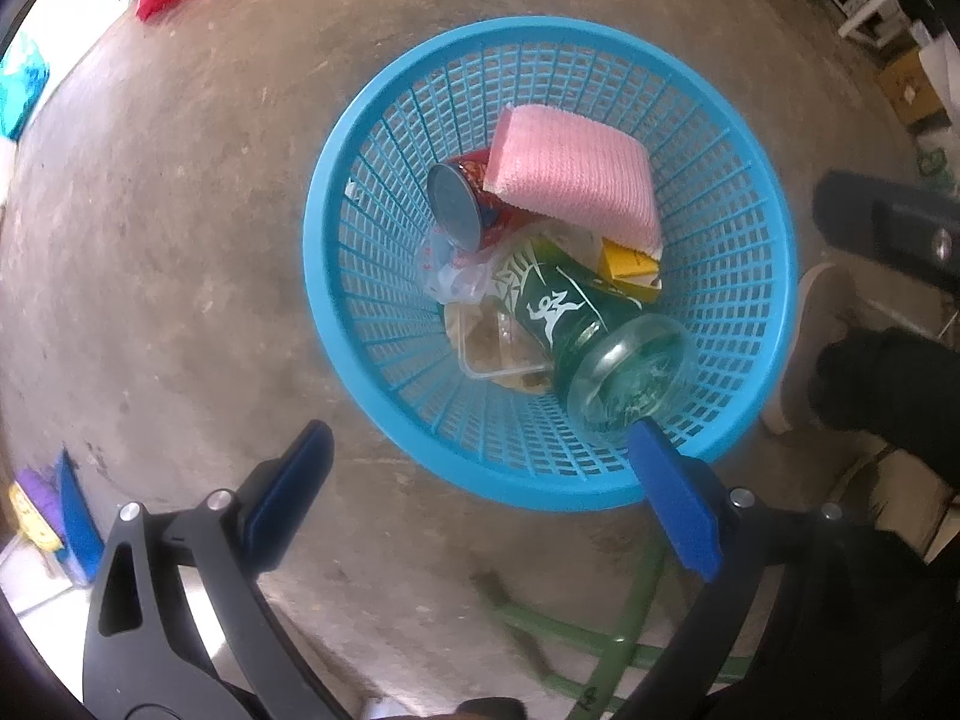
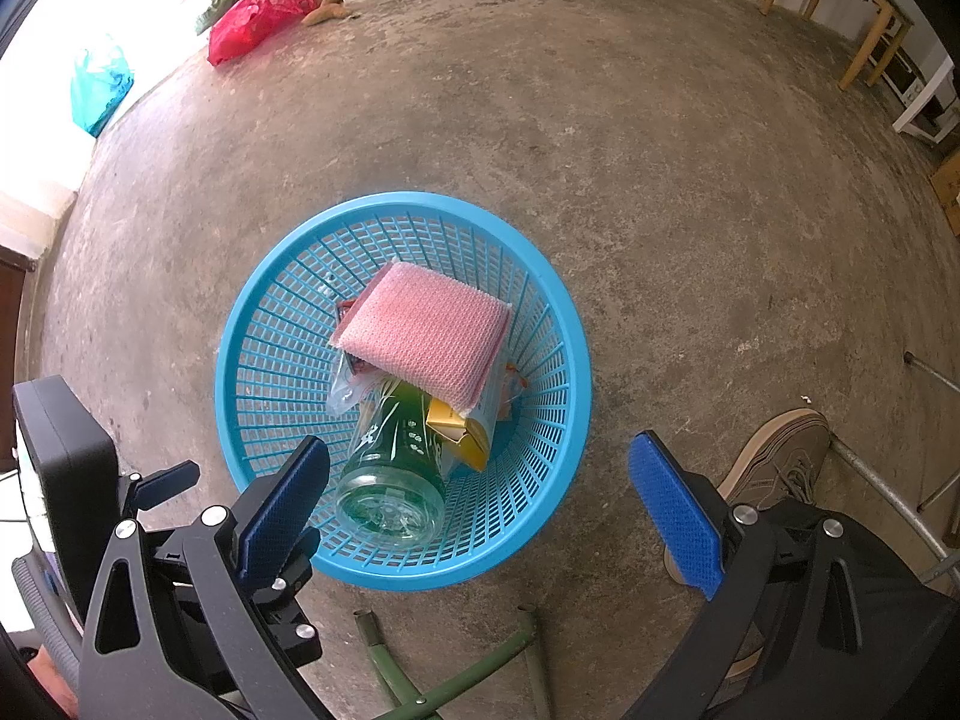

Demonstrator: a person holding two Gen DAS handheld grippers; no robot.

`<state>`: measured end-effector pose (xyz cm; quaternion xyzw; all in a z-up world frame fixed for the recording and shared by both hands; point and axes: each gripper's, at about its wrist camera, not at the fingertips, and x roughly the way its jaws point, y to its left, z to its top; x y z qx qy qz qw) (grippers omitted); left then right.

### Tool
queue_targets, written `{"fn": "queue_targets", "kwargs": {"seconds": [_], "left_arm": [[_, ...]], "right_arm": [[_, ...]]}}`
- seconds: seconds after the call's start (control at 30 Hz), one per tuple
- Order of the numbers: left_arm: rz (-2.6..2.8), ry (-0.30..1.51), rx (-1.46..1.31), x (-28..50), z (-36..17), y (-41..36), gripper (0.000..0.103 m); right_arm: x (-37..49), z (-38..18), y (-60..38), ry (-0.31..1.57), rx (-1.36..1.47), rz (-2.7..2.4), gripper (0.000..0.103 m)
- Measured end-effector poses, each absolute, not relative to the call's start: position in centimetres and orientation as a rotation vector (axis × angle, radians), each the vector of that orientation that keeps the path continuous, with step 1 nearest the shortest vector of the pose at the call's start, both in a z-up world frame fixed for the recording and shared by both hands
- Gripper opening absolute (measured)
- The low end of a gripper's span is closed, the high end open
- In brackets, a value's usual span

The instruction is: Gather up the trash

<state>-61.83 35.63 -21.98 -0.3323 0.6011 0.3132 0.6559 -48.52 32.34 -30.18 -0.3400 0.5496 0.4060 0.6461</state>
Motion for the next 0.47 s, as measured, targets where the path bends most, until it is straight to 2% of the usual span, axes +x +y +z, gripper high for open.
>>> {"fn": "queue_targets", "kwargs": {"seconds": [0.17,0.47], "left_arm": [[0.721,1.324,-0.762,-62.4,-21.6,36.0,0.095],[0.713,1.386,-0.782,-62.1,-22.9,35.6,0.095]], "right_arm": [[-48.5,-30.2,32.3,1.250,-0.775,0.924,0.097],[-48.5,-30.2,32.4,1.251,-0.774,0.922,0.097]]}}
